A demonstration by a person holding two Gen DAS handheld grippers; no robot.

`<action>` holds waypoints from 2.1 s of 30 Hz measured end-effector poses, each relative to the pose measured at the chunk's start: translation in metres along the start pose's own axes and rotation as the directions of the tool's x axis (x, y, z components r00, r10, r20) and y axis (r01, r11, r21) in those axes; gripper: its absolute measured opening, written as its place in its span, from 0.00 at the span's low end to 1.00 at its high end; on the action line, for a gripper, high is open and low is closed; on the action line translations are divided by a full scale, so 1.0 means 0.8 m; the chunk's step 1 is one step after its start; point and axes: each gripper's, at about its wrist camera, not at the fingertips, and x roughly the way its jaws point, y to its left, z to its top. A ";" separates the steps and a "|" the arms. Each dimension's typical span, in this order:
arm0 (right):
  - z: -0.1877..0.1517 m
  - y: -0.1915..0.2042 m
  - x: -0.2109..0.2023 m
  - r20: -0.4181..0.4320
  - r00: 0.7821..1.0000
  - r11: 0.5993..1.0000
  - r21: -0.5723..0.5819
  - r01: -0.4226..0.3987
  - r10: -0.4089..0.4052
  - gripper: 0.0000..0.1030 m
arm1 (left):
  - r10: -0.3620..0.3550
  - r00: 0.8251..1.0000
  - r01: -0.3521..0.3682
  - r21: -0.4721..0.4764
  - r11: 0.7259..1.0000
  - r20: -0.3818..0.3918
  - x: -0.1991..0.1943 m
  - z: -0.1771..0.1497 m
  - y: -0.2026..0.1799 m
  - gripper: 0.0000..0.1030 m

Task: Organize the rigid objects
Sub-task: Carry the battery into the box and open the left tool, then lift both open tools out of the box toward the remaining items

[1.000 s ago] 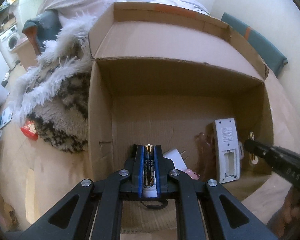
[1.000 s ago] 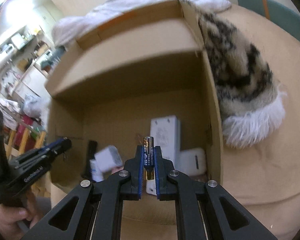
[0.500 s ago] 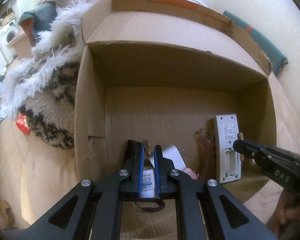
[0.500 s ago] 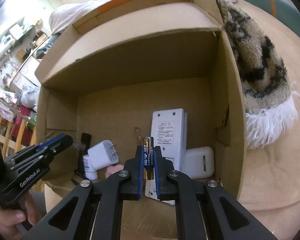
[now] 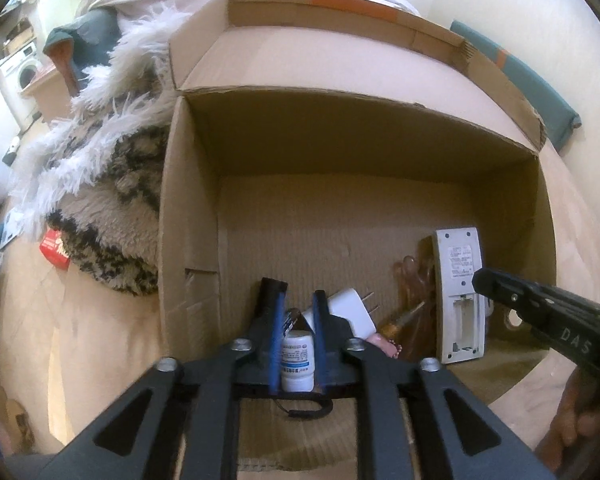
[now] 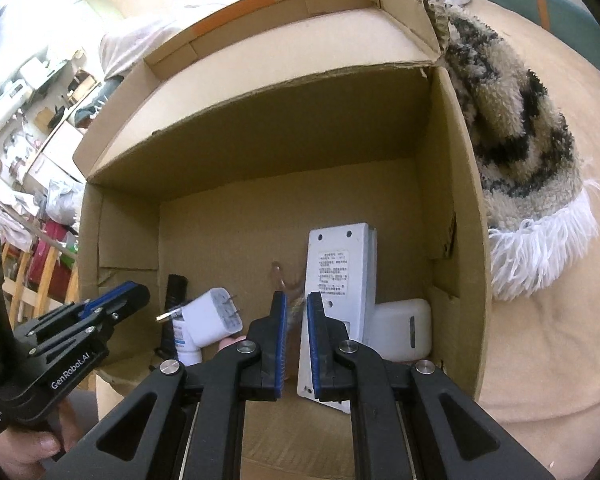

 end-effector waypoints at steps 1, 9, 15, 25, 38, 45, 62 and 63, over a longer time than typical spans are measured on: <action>0.001 -0.001 0.000 -0.001 1.000 1.000 0.005 -0.007 0.007 0.11 | -0.002 1.000 0.002 -0.004 1.000 0.004 -0.001 0.000 0.001 0.28; 0.005 -0.005 -0.013 0.031 0.998 0.997 0.036 -0.063 0.062 0.62 | 0.045 0.999 -0.045 0.016 0.999 0.030 -0.007 0.001 -0.004 0.55; 0.008 -0.002 -0.019 0.053 0.996 0.997 0.032 -0.075 0.073 0.71 | 0.057 0.998 -0.057 0.024 0.998 0.017 -0.007 0.005 -0.006 0.56; 0.005 -0.011 -0.048 0.101 0.992 0.994 0.071 -0.082 0.074 0.75 | 0.085 0.996 -0.086 0.016 0.996 0.018 -0.029 0.009 -0.001 0.56; -0.031 -0.014 -0.093 0.118 0.987 0.988 0.102 -0.118 0.105 0.75 | 0.116 0.993 -0.115 -0.014 0.993 0.025 -0.079 -0.016 0.012 0.56; -0.060 -0.015 -0.103 0.107 0.984 0.976 0.153 -0.158 0.142 0.75 | 0.130 0.992 -0.129 -0.053 0.990 0.001 -0.096 -0.045 0.034 0.56; -0.100 -0.012 -0.073 -0.022 0.995 0.982 0.165 -0.091 0.096 0.75 | 0.152 0.984 -0.167 -0.200 0.965 -0.088 -0.079 -0.088 0.086 0.56; -0.100 -0.016 -0.068 -0.029 0.995 0.980 0.179 -0.090 0.097 0.75 | 0.147 0.985 -0.164 -0.209 0.964 -0.093 -0.078 -0.088 0.088 0.56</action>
